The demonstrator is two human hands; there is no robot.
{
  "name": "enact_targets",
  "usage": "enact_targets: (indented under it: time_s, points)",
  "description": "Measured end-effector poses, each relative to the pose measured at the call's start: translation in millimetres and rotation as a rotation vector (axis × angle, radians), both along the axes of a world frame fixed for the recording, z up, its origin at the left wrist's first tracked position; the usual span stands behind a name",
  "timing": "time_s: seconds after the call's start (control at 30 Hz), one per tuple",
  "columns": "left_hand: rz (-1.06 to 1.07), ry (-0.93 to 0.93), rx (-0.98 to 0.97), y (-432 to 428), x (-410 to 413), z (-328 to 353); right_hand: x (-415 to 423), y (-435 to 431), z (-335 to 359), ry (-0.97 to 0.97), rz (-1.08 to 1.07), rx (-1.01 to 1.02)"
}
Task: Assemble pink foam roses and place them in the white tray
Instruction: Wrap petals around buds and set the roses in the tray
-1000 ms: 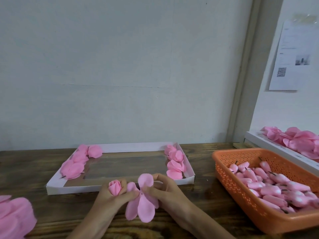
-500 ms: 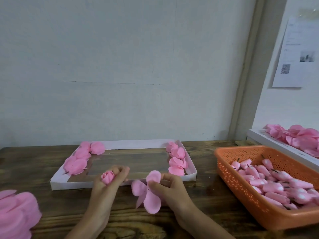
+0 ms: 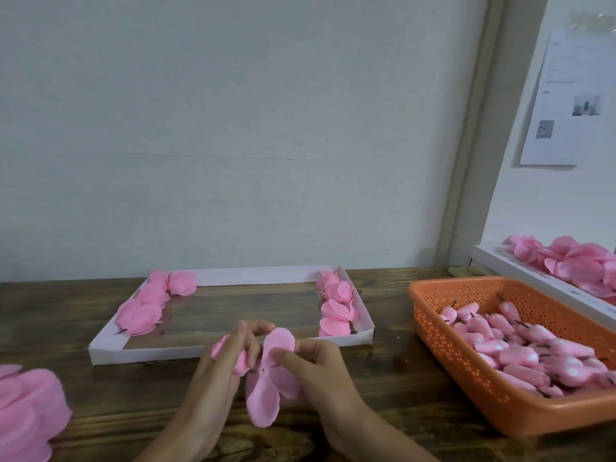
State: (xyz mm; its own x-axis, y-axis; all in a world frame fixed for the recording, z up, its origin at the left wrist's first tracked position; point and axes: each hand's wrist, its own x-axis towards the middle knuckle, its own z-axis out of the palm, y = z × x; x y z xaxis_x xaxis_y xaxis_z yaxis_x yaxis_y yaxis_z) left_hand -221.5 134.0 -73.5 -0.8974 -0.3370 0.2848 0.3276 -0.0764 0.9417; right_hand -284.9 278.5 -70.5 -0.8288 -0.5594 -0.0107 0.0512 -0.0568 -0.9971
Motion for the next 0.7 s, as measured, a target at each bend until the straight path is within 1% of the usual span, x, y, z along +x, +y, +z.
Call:
enact_targets:
  time_s: [0.23, 0.37, 0.53, 0.7]
  points:
    - [-0.021, -0.035, 0.069, 2.3, -0.2, -2.8, 3.6, -1.2, 1.3, -0.042, 0.034, -0.039]
    - [0.009, -0.047, 0.031, 2.9, 1.8, -2.6, 3.7, 0.0, 1.8, -0.053, 0.066, -0.068]
    - [0.015, -0.073, 0.041, 7.4, 4.9, 2.8, 1.7, -0.9, -0.2, -0.058, 0.063, -0.062]
    - [0.068, -0.112, -0.043, 9.6, 5.6, 4.1, 1.9, 0.7, -0.4, 0.031, 0.052, -0.079]
